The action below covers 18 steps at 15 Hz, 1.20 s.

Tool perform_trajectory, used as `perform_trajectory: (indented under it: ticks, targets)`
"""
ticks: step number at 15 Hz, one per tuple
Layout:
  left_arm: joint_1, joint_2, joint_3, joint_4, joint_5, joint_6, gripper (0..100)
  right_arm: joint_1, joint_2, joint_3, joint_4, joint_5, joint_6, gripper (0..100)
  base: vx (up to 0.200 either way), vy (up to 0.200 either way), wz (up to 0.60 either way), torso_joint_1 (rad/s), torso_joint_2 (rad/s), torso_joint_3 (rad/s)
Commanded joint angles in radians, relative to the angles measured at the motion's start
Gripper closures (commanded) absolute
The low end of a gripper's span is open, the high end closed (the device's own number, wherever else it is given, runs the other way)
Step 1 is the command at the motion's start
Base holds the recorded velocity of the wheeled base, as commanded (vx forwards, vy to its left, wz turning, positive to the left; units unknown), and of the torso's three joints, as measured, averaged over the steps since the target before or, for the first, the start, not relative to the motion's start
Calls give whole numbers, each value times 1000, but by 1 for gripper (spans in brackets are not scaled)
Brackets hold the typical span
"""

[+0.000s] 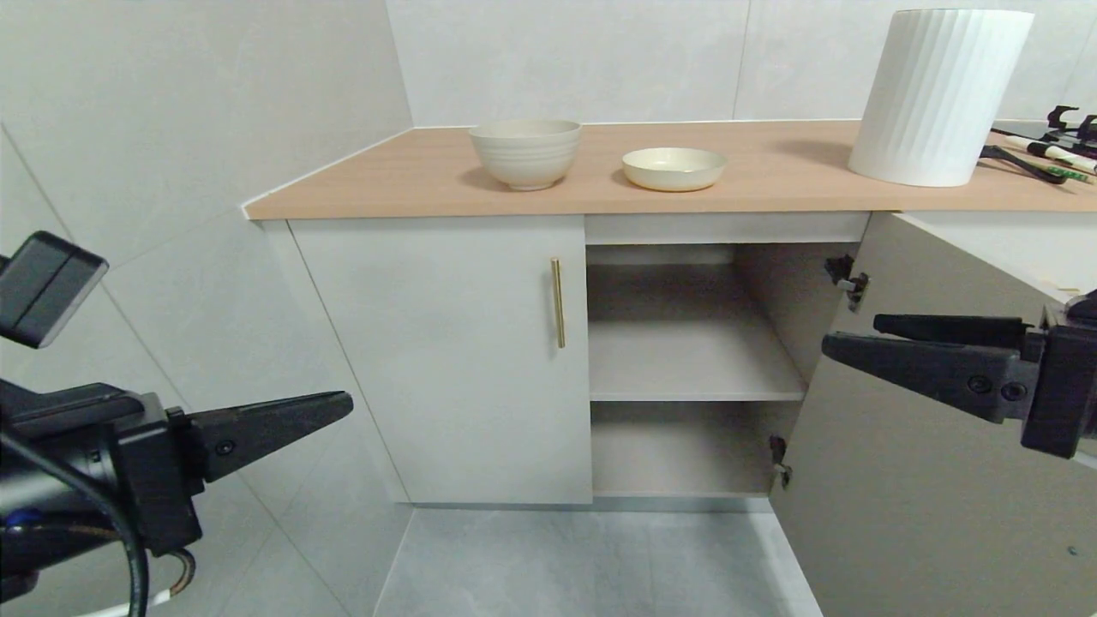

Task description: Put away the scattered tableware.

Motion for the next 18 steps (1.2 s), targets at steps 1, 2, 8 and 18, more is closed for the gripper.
perform_trajectory:
  ticks: [1,2,8,18]
  targets:
    - [2,-4,-6,-1,0,-2,0,-1,4,-4,1,0,1,0,0,0,0,0,0,0]
    - [3,3,-14,-1,2,-9,0,-1,12,-4,1,0,1,0,0,0,0,0,0,0]
    - [39,14,-40,-6,6,-13,0,-1,26,-4,1,-10,1,0,0,0,0,0,0,0]
    - [74,9,-82,68,3,-13,0,-1,30,-2,1,-10,1,0,120,0,0,2,2,0]
